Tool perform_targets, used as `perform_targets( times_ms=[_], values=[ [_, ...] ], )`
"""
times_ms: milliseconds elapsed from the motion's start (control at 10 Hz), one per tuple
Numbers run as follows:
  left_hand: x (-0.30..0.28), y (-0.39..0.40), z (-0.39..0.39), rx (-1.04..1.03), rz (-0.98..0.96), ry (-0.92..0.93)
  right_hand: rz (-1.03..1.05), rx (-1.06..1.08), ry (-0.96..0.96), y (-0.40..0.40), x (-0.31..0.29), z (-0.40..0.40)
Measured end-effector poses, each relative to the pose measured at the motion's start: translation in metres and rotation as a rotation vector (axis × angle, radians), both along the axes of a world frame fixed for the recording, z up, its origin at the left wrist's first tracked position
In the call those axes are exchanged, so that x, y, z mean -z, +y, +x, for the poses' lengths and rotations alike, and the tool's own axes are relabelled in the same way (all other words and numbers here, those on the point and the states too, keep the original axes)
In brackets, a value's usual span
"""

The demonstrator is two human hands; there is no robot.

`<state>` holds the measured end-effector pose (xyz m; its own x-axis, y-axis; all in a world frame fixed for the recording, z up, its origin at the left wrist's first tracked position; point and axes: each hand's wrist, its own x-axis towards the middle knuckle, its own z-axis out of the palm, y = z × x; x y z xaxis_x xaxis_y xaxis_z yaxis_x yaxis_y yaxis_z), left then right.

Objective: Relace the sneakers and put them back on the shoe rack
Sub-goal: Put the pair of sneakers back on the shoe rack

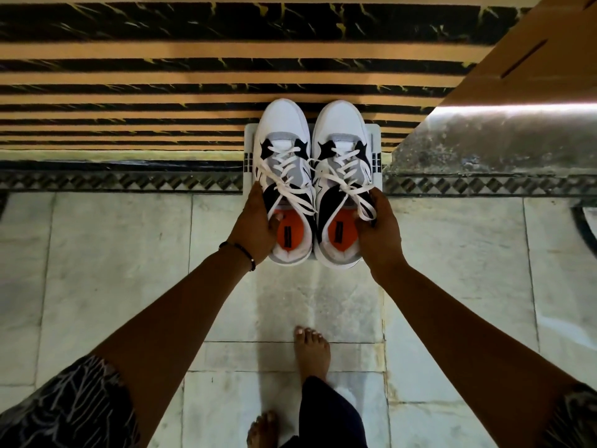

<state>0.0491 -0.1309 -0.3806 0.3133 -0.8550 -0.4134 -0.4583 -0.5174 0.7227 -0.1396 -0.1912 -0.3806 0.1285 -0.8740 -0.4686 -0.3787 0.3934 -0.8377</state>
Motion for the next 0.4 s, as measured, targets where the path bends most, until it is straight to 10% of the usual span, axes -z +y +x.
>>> perform_targets(
  times_ms=[200,400],
  values=[
    [-0.02,0.009,-0.011,-0.049,-0.036,-0.059,0.052,0.033,-0.016,0.01,-0.018,-0.001],
    [-0.078,0.05,-0.039,-0.268,-0.269,-0.019,-0.338,0.118,0.072,0.062,-0.078,-0.01]
  ],
)
